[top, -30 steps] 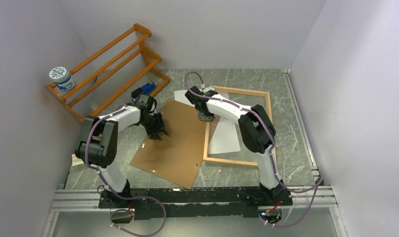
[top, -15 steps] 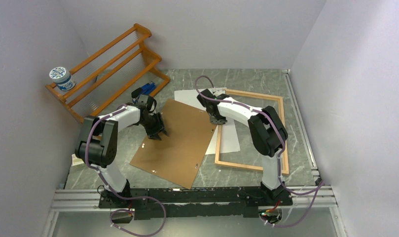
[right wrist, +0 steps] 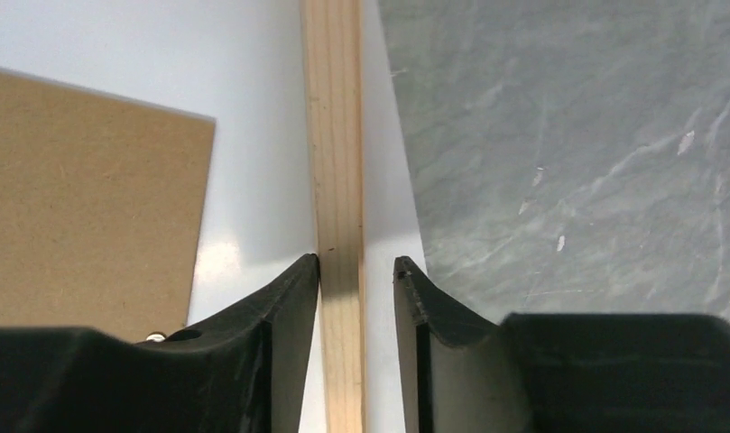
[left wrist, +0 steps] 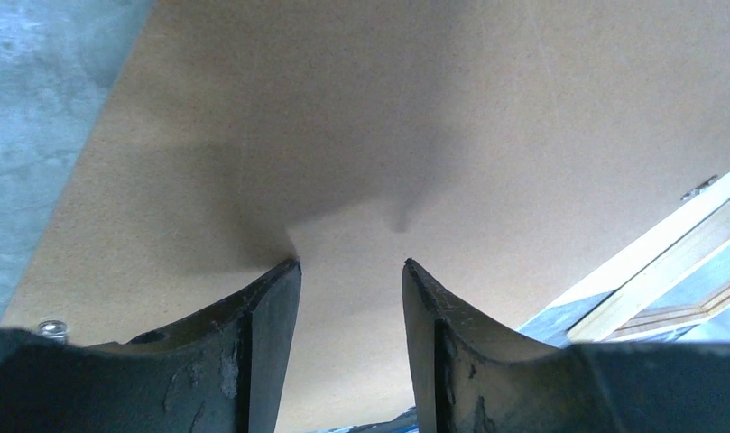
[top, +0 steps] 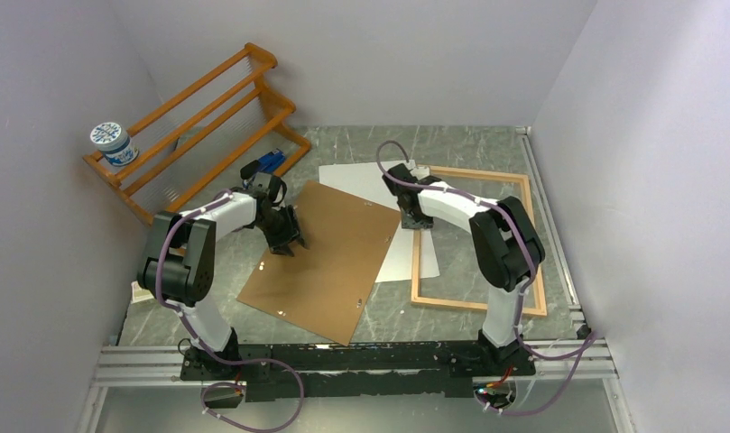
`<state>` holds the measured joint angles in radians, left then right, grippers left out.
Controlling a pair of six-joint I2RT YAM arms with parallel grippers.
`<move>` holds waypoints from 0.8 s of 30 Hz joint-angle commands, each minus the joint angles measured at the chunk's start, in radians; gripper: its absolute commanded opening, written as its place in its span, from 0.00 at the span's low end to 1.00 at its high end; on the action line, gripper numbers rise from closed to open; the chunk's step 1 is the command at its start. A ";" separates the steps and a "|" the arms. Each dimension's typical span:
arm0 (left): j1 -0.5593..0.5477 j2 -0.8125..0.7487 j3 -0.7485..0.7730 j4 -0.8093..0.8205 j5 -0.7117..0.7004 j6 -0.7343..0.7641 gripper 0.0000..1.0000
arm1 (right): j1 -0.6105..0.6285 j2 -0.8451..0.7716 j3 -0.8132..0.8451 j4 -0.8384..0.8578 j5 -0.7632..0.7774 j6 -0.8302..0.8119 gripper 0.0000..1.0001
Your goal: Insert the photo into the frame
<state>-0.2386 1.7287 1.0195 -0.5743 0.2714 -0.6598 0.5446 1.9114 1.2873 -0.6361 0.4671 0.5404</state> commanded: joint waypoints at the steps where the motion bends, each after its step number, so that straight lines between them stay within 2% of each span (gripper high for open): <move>1: 0.016 0.011 0.019 -0.066 -0.127 0.004 0.53 | -0.024 -0.069 -0.016 0.031 0.006 -0.029 0.43; 6: 0.016 -0.007 0.055 -0.085 -0.112 0.010 0.57 | -0.028 -0.098 0.014 0.031 -0.044 -0.029 0.65; 8: 0.015 -0.023 0.079 -0.097 -0.099 0.013 0.60 | -0.038 -0.108 0.049 0.021 -0.064 -0.023 0.69; 14: 0.013 -0.049 0.202 -0.141 -0.033 0.056 0.68 | -0.095 -0.055 0.202 0.021 -0.189 -0.014 0.70; 17: 0.010 -0.031 0.292 -0.130 -0.011 0.093 0.76 | -0.095 0.006 0.292 0.033 -0.238 -0.013 0.70; 24: 0.007 0.142 0.541 -0.040 -0.010 0.167 0.85 | -0.096 0.134 0.375 0.090 -0.339 -0.003 0.70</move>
<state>-0.2268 1.7683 1.4403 -0.6849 0.2424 -0.5636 0.4431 1.9774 1.6157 -0.5709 0.2123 0.5274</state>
